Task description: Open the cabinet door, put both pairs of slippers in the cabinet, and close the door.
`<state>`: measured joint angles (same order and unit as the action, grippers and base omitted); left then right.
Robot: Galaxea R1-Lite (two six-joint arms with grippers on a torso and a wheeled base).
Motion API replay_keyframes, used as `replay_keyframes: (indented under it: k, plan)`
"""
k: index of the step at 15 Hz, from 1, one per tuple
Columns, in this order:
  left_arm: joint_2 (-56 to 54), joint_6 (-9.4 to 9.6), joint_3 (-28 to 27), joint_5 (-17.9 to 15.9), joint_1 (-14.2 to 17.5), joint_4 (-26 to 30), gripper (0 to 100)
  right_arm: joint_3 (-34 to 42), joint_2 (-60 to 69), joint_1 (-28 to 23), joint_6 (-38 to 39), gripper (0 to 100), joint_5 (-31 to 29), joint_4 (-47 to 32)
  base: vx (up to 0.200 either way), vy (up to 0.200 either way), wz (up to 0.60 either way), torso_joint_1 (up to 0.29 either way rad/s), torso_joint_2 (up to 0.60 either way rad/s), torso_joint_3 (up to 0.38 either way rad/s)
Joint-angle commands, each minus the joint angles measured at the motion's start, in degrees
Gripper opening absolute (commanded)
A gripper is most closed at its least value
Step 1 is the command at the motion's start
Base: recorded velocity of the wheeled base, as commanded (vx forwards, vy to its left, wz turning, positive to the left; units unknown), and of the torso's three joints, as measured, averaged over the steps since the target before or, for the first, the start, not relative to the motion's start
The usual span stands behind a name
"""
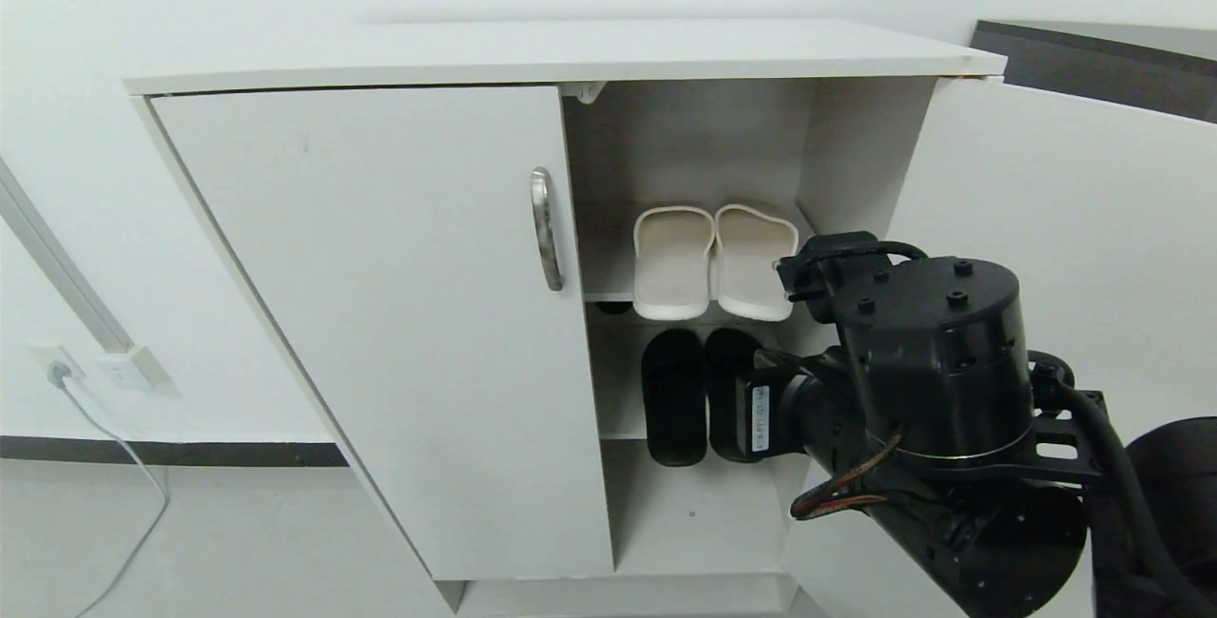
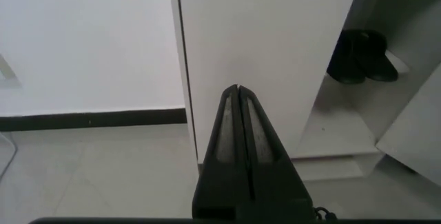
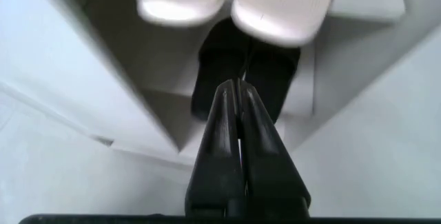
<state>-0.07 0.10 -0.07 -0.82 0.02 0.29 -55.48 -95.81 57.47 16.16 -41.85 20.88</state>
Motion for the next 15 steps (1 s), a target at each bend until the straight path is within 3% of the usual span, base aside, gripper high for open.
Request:
replay_keyframes:
  k: [1, 13, 15]
  plan:
    - [0.1, -0.01, 0.0, 0.0, 0.0, 0.0, 0, 0.1, -0.3, 0.0, 0.0, 0, 0.0, 0.0, -0.2, 0.0, 0.0, 0.002, 0.0, 0.007]
    - [0.1, -0.01, 0.0, 0.0, 0.0, 0.0, 0, 2.7, -0.7, 0.0, -1.1, 0, 0.3, 2.2, -0.2, 0.0, 0.0, 0.001, 0.0, 0.003]
    - [0.1, -0.01, 0.0, 0.0, 0.0, 0.0, 0, 4.1, -0.6, -0.1, -2.4, 0, 0.3, 3.8, 0.0, 0.0, 0.0, 0.0, 0.0, 0.0]
